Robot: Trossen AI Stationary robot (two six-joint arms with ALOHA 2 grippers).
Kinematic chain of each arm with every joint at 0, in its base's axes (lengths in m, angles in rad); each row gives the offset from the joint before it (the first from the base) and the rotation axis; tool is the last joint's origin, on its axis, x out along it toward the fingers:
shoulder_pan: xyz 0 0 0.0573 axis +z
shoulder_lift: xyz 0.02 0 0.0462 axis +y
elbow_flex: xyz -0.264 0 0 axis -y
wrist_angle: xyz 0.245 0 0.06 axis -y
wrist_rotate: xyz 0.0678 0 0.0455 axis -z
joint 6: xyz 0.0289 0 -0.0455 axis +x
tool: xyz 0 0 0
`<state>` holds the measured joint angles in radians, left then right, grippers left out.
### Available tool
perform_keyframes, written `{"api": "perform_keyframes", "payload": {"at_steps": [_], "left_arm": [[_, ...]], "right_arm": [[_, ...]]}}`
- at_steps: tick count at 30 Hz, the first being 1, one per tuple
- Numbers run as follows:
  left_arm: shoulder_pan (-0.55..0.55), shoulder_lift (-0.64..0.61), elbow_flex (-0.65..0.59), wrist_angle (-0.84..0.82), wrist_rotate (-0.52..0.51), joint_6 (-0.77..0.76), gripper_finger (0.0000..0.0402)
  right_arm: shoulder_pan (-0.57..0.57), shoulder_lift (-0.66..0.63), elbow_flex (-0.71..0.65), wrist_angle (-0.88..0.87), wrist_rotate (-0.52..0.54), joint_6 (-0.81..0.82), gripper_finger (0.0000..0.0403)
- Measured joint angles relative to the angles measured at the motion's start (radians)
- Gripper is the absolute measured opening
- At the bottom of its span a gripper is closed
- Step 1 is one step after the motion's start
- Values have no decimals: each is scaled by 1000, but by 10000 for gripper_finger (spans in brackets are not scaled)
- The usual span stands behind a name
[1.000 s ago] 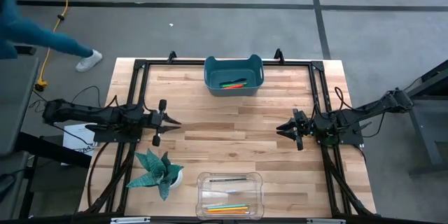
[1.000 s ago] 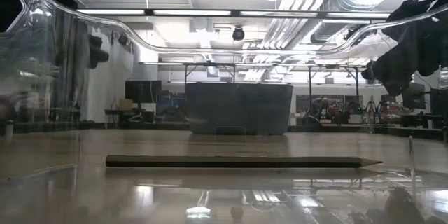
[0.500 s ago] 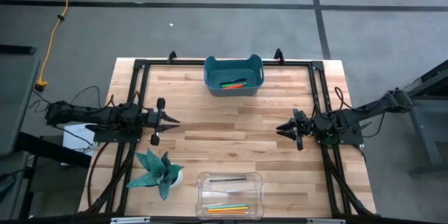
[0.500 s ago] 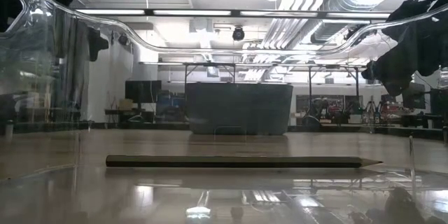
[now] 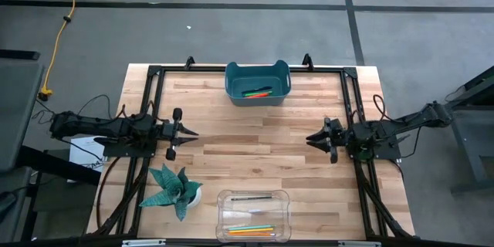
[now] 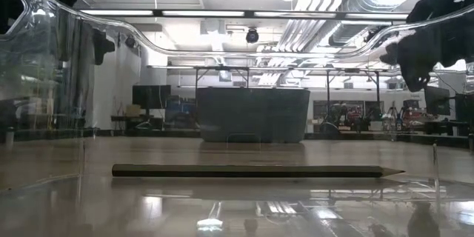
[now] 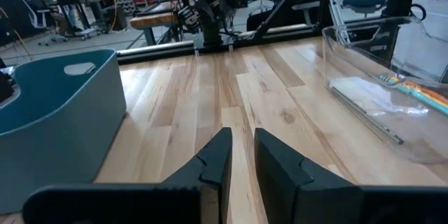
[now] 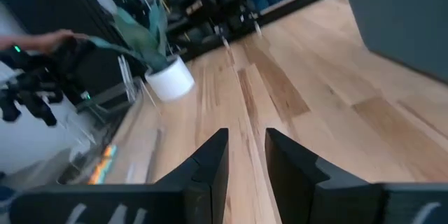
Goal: Sort pens & pencils
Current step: Return to Home Position
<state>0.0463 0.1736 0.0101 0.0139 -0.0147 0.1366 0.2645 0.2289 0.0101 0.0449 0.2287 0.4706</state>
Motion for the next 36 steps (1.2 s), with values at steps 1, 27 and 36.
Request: {"api": "perform_keyframes", "payload": {"at_steps": [1,27,36], "left_arm": [[0,-8,0,0,0,0,51],[-1,-89,0,1,0,0,51],[-1,-89,0,1,0,0,51]], "right_arm": [[-3,-17,0,0,0,0,85],[-25,-130,0,0,0,0,85],[-25,-130,0,0,0,0,85]]}}
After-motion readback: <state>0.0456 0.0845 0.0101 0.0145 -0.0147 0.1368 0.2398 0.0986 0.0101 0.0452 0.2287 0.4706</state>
